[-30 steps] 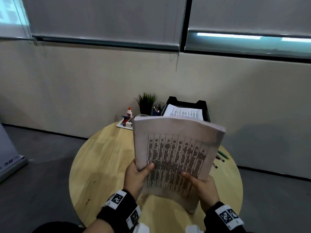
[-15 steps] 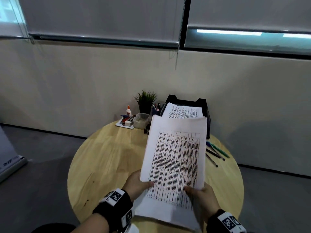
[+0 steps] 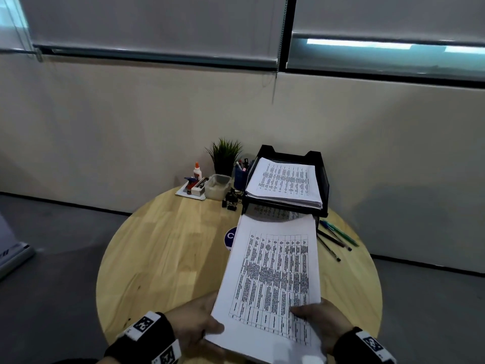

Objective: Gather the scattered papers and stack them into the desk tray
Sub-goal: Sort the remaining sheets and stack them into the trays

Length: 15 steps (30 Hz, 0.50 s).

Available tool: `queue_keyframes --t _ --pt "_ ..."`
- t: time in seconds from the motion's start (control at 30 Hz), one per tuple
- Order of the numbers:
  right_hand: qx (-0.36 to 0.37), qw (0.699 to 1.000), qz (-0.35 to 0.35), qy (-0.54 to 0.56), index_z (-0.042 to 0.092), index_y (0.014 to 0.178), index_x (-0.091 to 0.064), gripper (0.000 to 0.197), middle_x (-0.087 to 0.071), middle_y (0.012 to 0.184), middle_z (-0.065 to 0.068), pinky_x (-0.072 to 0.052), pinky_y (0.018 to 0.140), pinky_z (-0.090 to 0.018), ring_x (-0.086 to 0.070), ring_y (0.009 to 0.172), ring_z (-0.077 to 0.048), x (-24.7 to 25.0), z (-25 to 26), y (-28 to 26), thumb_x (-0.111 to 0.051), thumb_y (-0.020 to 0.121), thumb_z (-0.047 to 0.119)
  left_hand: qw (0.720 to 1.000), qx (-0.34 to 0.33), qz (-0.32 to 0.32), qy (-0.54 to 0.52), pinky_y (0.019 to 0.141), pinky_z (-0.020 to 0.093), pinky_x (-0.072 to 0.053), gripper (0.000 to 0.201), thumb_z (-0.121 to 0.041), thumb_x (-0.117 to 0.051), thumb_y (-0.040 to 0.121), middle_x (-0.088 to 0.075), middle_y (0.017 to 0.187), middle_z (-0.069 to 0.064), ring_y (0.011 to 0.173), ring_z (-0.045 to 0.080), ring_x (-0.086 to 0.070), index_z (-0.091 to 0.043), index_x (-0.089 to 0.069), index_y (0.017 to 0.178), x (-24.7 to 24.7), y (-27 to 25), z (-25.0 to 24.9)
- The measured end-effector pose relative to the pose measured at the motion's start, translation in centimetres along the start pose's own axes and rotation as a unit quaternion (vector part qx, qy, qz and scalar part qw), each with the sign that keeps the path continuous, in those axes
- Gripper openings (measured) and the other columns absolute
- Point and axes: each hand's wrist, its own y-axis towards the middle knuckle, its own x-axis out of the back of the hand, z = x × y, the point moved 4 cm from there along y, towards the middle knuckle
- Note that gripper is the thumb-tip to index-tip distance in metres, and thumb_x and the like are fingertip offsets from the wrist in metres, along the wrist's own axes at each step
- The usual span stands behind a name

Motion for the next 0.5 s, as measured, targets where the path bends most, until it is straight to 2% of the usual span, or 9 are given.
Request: queue_keyframes --t 0.03,0.1,0.13,0.23,0.3,0.4,0.5 --pt "0.003 1.000 0.009 0.013 -0.008 0.109 -0.061 0.033 -0.070 0.102 -0.024 -0.049 0.091 -0.049 -0.065 0.097 -0.040 -0.1 0.4 0.2 -0.061 0.077 -0.017 1.000 -0.005 -0.003 -0.011 0.066 0.041 -0.059 0.070 0.020 -0.041 0.081 -0.059 0.130 0.007 0.116 0.035 -0.058 -0.025 -0.043 0.134 0.5 0.3 0.0" --pt "0.018 0.999 0.035 0.037 -0.006 0.113 -0.059 0.037 -0.070 0.103 -0.025 -0.048 0.093 -0.052 -0.065 0.097 -0.041 -0.2 1.4 0.7 -0.053 0.080 -0.021 1.000 -0.019 -0.015 -0.016 0.073 0.052 -0.057 0.072 0.021 -0.043 0.079 -0.058 0.132 0.009 0.116 0.038 -0.057 -0.024 -0.041 0.135 1.2 1.0 -0.5" --pt "0.024 0.998 0.043 0.049 -0.004 0.117 -0.057 0.041 -0.069 0.105 -0.026 -0.048 0.093 -0.055 -0.065 0.099 -0.043 -0.1 1.8 1.1 -0.049 0.081 -0.023 0.999 -0.022 -0.027 -0.011 0.074 0.052 -0.056 0.071 0.021 -0.043 0.079 -0.059 0.130 0.009 0.115 0.037 -0.058 -0.024 -0.042 0.134 1.5 1.3 -0.8" --pt "0.024 0.991 0.091 0.093 0.002 0.122 -0.050 0.048 -0.065 0.109 -0.030 -0.051 0.083 -0.062 -0.063 0.097 -0.050 0.2 3.2 1.9 -0.040 0.083 -0.026 0.997 -0.024 -0.075 -0.005 0.060 0.038 -0.059 0.069 0.020 -0.045 0.080 -0.062 0.126 0.007 0.111 0.034 -0.062 -0.025 -0.044 0.132 2.4 2.3 -2.0" --pt "0.035 0.988 0.116 0.095 0.004 0.125 -0.046 0.054 -0.065 0.110 -0.030 -0.050 0.082 -0.063 -0.063 0.097 -0.051 0.5 4.2 2.1 -0.038 0.081 -0.027 0.996 -0.027 -0.082 -0.005 0.060 0.035 -0.059 0.070 0.019 -0.047 0.079 -0.061 0.127 0.007 0.111 0.034 -0.062 -0.026 -0.044 0.133 3.0 3.4 -2.9" --pt "0.048 0.982 0.168 0.074 0.014 0.119 -0.051 0.066 -0.067 0.112 -0.024 -0.054 0.080 -0.056 -0.062 0.102 -0.047 0.4 5.2 1.6 -0.032 0.076 -0.032 0.994 -0.031 -0.101 0.003 0.065 0.036 -0.060 0.068 0.020 -0.046 0.082 -0.061 0.127 0.005 0.110 0.031 -0.063 -0.028 -0.046 0.129 3.8 5.2 -4.4" --pt "-0.001 0.985 0.170 0.030 0.021 0.122 -0.050 0.064 -0.065 0.119 -0.014 -0.059 0.067 -0.048 -0.065 0.101 -0.042 1.0 5.4 2.1 -0.041 0.079 -0.026 0.993 -0.036 -0.115 0.011 0.064 0.034 -0.060 0.065 0.023 -0.041 0.084 -0.061 0.126 0.003 0.110 0.029 -0.063 -0.028 -0.048 0.124 4.3 7.0 -6.3"
